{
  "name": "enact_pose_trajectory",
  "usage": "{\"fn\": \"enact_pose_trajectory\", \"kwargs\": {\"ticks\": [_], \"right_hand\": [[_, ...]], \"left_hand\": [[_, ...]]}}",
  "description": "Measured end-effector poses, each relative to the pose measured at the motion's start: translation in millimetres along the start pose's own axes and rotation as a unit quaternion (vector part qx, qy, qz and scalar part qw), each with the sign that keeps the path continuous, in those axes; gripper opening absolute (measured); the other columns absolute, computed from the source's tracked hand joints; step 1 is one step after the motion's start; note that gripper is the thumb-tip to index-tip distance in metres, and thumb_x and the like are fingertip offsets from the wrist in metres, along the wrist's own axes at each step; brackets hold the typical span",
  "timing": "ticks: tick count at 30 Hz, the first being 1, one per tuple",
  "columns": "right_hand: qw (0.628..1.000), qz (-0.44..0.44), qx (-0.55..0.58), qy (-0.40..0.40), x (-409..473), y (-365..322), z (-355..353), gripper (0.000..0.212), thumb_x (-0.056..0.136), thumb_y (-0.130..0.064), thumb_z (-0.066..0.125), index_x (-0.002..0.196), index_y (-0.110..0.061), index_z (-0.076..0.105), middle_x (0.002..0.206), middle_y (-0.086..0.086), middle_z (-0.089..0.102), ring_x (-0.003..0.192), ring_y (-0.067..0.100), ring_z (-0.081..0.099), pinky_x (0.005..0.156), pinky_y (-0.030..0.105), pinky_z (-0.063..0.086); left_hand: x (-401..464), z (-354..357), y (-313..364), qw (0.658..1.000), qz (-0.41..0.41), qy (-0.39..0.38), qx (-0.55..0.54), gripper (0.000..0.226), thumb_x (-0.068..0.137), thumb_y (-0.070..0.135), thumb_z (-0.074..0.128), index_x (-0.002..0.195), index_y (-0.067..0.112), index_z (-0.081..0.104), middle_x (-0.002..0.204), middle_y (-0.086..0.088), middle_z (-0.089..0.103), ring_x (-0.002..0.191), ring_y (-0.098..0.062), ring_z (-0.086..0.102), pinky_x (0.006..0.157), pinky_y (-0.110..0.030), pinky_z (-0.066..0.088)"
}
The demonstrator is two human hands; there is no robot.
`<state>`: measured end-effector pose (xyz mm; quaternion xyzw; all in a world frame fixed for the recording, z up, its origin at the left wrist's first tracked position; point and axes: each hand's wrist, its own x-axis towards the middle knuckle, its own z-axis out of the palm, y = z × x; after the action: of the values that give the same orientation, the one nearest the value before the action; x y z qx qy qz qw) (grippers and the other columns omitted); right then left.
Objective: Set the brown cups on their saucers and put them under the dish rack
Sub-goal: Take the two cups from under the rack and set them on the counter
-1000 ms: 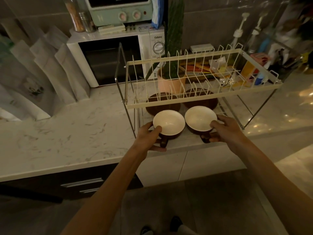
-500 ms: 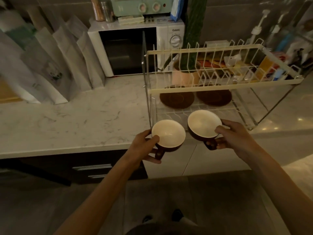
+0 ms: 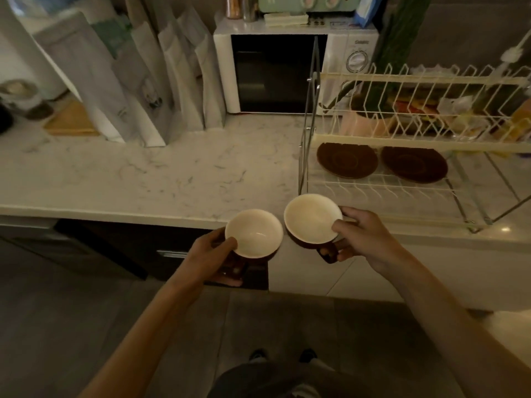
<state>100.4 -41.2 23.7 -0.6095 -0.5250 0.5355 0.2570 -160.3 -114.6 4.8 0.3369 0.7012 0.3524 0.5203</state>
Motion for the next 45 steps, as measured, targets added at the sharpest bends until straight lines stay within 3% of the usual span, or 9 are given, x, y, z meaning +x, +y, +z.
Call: {"fn": "enact_pose_trajectory", "kwargs": {"ticks": [2, 4, 6, 9, 14, 19, 27, 35, 45], "right_hand": [[1.000, -0.001, -0.001, -0.021, -0.6, -4.7, 17.1, 0.050, 0.093, -0.004, 0.052, 0.141, -0.019, 0.048, 0.103, 0.004, 0.064, 0.061, 0.020, 0.074, 0.046, 0.023, 0.054], [0.999, -0.002, -0.003, -0.036, -0.7, -9.6, 32.3, 0.051, 0.093, -0.005, 0.052, 0.141, -0.019, 0.047, 0.102, 0.006, 0.065, 0.060, 0.018, 0.074, 0.046, 0.023, 0.054], [0.998, -0.003, 0.002, -0.056, 0.6, -14.8, 46.4, 0.051, 0.093, -0.005, 0.052, 0.142, -0.018, 0.046, 0.100, 0.010, 0.067, 0.061, 0.020, 0.075, 0.047, 0.025, 0.055], [0.996, -0.004, 0.011, -0.084, 5.2, -23.5, 67.5, 0.052, 0.094, -0.005, 0.051, 0.144, -0.017, 0.043, 0.095, 0.011, 0.068, 0.064, 0.024, 0.075, 0.048, 0.026, 0.056], [0.994, -0.009, 0.014, -0.108, 22.6, -38.6, 102.4, 0.054, 0.092, -0.006, 0.052, 0.144, -0.017, 0.043, 0.096, 0.015, 0.070, 0.068, 0.028, 0.076, 0.055, 0.033, 0.060], [0.993, -0.012, 0.020, -0.112, 45.2, -56.2, 137.2, 0.054, 0.092, -0.004, 0.050, 0.144, -0.015, 0.042, 0.091, 0.018, 0.071, 0.065, 0.027, 0.075, 0.049, 0.028, 0.056], [0.996, -0.002, 0.024, -0.084, 91.6, -83.3, 177.7, 0.051, 0.092, -0.006, 0.050, 0.142, -0.012, 0.045, 0.091, 0.017, 0.068, 0.066, 0.032, 0.075, 0.050, 0.029, 0.057], [0.997, 0.009, 0.046, -0.062, 137.0, -105.0, 215.6, 0.046, 0.093, -0.003, 0.047, 0.138, -0.010, 0.047, 0.083, 0.005, 0.060, 0.044, 0.018, 0.068, 0.044, 0.026, 0.057], [0.995, 0.024, 0.076, -0.060, 191.9, -114.0, 261.8, 0.043, 0.092, -0.005, 0.048, 0.134, -0.008, 0.050, 0.106, 0.022, 0.065, 0.072, 0.037, 0.073, 0.044, 0.028, 0.055]], "left_hand": [[-4.1, -15.9, -7.2, 1.000, 0.006, 0.022, 0.010, 0.034, 0.096, 0.016, 0.052, 0.129, 0.022, 0.053, 0.098, -0.002, 0.061, 0.086, -0.016, 0.063, 0.050, -0.024, 0.055], [-4.6, -31.5, -15.0, 0.999, 0.001, 0.039, 0.009, 0.036, 0.095, 0.020, 0.053, 0.131, 0.024, 0.053, 0.104, -0.006, 0.063, 0.094, -0.021, 0.063, 0.075, -0.039, 0.058], [-5.6, -46.0, -21.6, 0.999, -0.009, 0.053, -0.008, 0.037, 0.095, 0.022, 0.054, 0.132, 0.023, 0.053, 0.110, -0.012, 0.064, 0.098, -0.026, 0.064, 0.086, -0.046, 0.055], [-7.6, -64.8, -27.9, 0.995, -0.028, 0.076, -0.058, 0.041, 0.095, 0.021, 0.054, 0.136, 0.020, 0.050, 0.113, -0.016, 0.064, 0.095, -0.026, 0.065, 0.076, -0.042, 0.057], [-8.6, -90.7, -29.6, 0.984, -0.040, 0.105, -0.141, 0.040, 0.095, 0.017, 0.053, 0.135, 0.016, 0.049, 0.116, -0.017, 0.059, 0.092, -0.025, 0.062, 0.046, -0.027, 0.056], [5.9, -111.1, -21.7, 0.969, -0.033, 0.151, -0.192, 0.043, 0.095, 0.019, 0.055, 0.137, 0.018, 0.046, 0.102, -0.006, 0.059, 0.088, -0.022, 0.063, 0.059, -0.039, 0.061], [50.4, -135.9, -3.6, 0.951, -0.025, 0.190, -0.242, 0.049, 0.094, 0.016, 0.057, 0.141, 0.017, 0.043, 0.113, -0.015, 0.063, 0.086, -0.023, 0.068, 0.050, -0.037, 0.060], [103.1, -156.9, 3.2, 0.936, -0.051, 0.184, -0.295, 0.052, 0.093, 0.014, 0.058, 0.141, 0.021, 0.042, 0.131, -0.017, 0.052, 0.110, -0.035, 0.061, 0.052, -0.039, 0.060], [150.7, -180.5, 7.1, 0.921, -0.079, 0.214, -0.316, 0.053, 0.094, 0.014, 0.056, 0.144, 0.022, 0.038, 0.133, -0.017, 0.049, 0.112, -0.034, 0.059, 0.052, -0.042, 0.061]]}}
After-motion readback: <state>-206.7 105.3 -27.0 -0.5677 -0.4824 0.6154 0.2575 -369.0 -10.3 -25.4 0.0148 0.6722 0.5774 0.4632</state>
